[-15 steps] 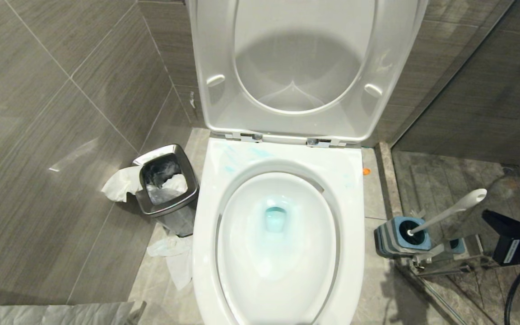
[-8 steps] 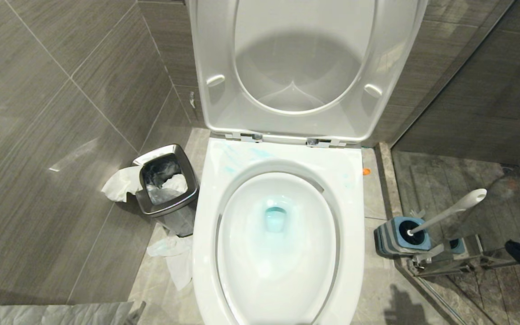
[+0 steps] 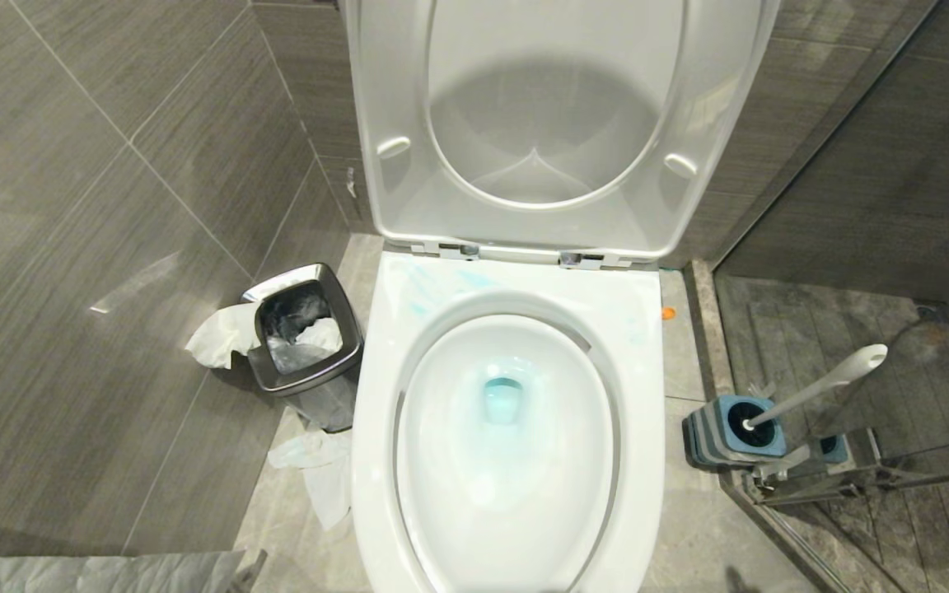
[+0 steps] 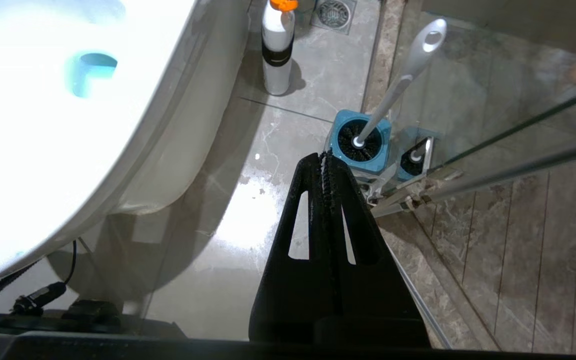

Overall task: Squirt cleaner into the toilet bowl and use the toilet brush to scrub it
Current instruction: Flush the toilet

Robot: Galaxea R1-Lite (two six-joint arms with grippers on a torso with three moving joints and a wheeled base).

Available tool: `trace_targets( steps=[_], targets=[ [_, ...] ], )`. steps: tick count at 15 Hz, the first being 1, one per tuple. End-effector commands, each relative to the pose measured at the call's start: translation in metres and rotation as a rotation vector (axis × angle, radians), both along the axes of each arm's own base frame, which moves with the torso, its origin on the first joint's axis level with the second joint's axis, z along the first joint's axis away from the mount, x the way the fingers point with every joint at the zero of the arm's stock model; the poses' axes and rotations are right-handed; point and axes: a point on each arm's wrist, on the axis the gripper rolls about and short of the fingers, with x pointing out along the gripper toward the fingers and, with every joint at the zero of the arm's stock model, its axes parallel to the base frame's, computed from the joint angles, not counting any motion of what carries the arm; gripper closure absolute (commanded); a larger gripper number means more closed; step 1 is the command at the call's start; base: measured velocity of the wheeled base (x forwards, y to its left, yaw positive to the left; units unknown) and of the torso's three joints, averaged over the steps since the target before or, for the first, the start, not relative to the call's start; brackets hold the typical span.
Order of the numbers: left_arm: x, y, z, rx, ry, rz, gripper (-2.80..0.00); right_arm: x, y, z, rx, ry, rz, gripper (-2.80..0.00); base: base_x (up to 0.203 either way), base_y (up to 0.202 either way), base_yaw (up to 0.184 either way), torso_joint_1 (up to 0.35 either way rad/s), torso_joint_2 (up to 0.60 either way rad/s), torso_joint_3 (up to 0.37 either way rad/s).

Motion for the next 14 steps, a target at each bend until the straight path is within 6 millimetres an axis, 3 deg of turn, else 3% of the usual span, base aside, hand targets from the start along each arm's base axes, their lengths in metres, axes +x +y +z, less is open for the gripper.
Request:
trace_targets(
  steps=[1,7,14],
  targets=[
    [0.0,0.0,0.0,0.0,0.002,-0.001,0.0,-0.017,0.002,0.005,-0.001,-0.118,0.025,0.0,0.0,0.0,0.0,0.0,0.0,0.0],
    [0.0,0.0,0.0,0.002,0.002,-0.001,0.0,-0.041,0.002,-0.007,0.016,-0.249,0.037,0.0,0.0,0.0,0.0,0.0,0.0,0.0],
    [0.0,0.0,0.0,0.003,0.003,0.001,0.0,-0.053,0.002,-0.031,0.021,-0.304,0.044,0.0,0.0,0.0,0.0,0.0,0.0,0.0]
  ],
)
